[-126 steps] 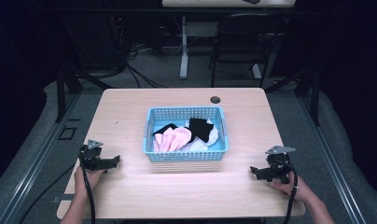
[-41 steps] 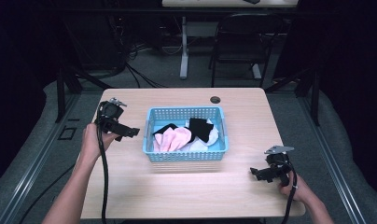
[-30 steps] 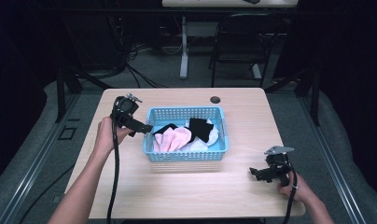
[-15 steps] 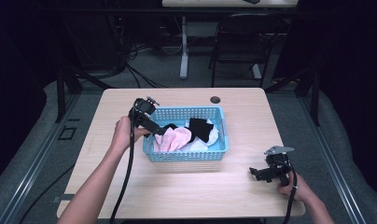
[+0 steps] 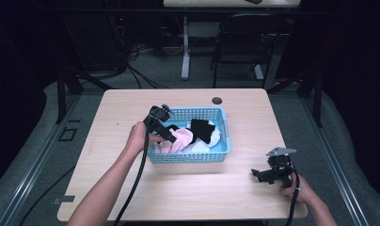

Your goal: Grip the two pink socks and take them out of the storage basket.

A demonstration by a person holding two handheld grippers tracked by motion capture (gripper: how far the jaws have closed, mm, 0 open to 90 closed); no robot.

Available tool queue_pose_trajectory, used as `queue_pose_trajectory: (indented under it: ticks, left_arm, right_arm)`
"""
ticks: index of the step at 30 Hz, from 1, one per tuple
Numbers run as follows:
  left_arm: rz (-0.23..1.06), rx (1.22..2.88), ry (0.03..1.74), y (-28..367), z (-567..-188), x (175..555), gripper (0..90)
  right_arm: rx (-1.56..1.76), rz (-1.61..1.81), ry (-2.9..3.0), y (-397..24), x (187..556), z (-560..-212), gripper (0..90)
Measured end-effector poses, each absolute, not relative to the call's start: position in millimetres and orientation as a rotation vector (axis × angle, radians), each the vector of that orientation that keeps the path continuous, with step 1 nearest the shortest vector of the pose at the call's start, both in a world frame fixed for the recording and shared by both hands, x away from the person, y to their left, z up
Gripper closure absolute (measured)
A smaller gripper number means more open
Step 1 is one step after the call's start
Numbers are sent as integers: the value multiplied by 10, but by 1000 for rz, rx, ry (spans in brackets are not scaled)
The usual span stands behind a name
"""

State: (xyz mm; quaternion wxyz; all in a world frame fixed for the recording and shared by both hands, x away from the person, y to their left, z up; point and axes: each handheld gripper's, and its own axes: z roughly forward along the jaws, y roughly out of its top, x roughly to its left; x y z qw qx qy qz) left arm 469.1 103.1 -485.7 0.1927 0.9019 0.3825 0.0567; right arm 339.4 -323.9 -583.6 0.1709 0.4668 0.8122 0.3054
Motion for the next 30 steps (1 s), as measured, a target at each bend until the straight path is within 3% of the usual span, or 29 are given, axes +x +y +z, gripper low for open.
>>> queue_pose_trajectory:
  ticks: [7,21,30]
  left_arm:
    - [128,2572,1100,976,-4969,4739,222]
    - [87,2630,1175,908,-5110,4816,372]
    - [70,2658,1186,868,-5158,4832,615]
  right_arm:
    - [1326,868,2306,-3239,3393,-5836,0]
    - [1323,869,2308,-3241,3392,-5836,0]
    - [1319,870,2314,-3244,3390,-5836,0]
